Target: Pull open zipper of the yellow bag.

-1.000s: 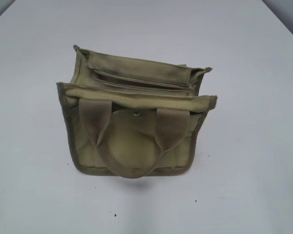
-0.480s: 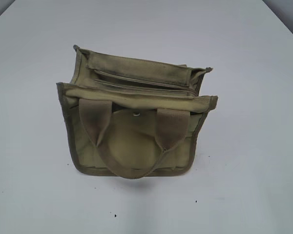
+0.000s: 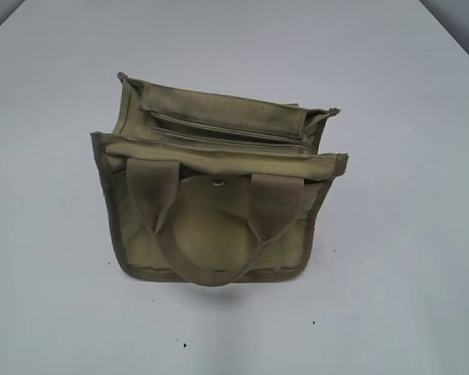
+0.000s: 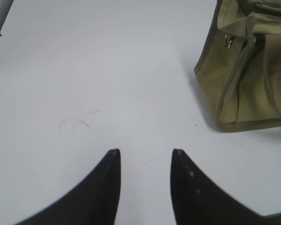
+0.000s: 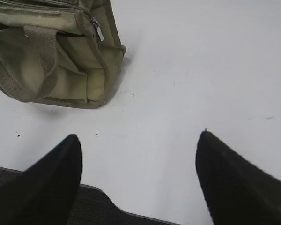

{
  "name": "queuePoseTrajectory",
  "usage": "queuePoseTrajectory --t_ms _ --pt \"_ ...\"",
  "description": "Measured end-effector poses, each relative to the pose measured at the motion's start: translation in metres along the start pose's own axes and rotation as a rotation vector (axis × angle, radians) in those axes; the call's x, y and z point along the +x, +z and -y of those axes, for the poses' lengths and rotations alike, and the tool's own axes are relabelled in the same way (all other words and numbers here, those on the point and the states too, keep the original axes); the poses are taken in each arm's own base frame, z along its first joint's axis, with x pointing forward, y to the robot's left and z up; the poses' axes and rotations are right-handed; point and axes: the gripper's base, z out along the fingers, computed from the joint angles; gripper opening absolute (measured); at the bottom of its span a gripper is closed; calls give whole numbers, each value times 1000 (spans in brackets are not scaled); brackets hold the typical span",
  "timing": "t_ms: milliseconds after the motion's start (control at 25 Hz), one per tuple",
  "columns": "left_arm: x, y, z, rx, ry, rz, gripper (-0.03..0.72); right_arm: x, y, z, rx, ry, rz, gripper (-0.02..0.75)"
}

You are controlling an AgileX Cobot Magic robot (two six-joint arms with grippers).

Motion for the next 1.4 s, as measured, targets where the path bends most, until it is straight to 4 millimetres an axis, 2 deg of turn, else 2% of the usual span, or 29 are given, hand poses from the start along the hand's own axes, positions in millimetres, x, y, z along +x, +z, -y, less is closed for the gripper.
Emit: queuePoseTrajectory --t_ms 240,520,920,1400 --pt "0 0 0 0 0 0 275 0 0 1 9 -5 -4 584" --pt "0 0 0 0 0 0 260 3 -1 11 121 -57 -34 584" --pt "0 0 0 0 0 0 255 3 -1 16 190 -9 -41 584" --pt "0 0 0 0 0 0 255 4 -1 16 198 -4 -42 584"
